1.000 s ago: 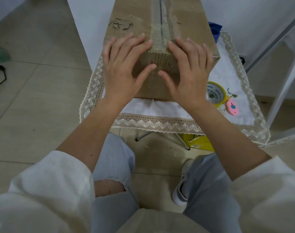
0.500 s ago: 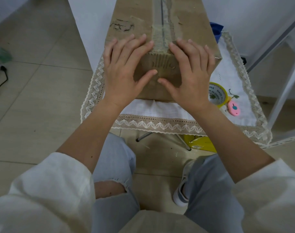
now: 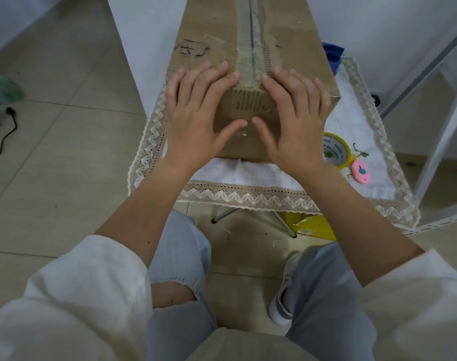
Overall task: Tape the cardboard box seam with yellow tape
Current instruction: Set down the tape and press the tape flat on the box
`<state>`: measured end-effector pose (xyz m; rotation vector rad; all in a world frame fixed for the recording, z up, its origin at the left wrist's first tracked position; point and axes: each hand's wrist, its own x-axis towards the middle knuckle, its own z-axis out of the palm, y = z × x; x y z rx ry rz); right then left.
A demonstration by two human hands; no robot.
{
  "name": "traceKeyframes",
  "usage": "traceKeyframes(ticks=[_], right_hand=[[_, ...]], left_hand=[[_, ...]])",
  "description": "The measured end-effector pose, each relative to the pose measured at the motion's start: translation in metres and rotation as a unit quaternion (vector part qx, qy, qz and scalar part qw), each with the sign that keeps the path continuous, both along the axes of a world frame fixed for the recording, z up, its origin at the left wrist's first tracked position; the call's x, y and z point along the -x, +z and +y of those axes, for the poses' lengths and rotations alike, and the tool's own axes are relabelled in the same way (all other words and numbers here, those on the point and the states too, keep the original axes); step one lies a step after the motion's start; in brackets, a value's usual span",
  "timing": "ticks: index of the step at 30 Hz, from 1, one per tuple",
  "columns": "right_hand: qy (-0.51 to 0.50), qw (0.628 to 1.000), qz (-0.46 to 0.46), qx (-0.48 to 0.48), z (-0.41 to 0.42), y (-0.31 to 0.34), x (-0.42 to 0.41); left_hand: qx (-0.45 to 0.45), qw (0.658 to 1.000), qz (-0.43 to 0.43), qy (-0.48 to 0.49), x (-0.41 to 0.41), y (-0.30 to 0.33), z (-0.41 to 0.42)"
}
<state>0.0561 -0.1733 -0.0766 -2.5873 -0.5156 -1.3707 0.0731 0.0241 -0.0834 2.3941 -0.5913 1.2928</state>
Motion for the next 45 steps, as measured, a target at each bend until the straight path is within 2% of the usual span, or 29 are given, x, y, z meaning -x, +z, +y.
traceKeyframes(ticks=[24,32,45], right_hand=[[-0.001,0.999,0.030,0.041,-0.004,0.002,0.001],[-0.015,0.999,-0.034,-0.040,0.010,-0.008,-0.009],[-0.015,1.000,-0.013,0.017,0.002,-0.008,-0.012]], left_hand=[[-0.057,0.998,0.030,0.004,0.001,0.002,0.006],[-0.092,0.995,0.028,0.022,0.000,0.002,0.009],[-0.089,0.995,0.033,0.015,0.002,0.004,0.008]])
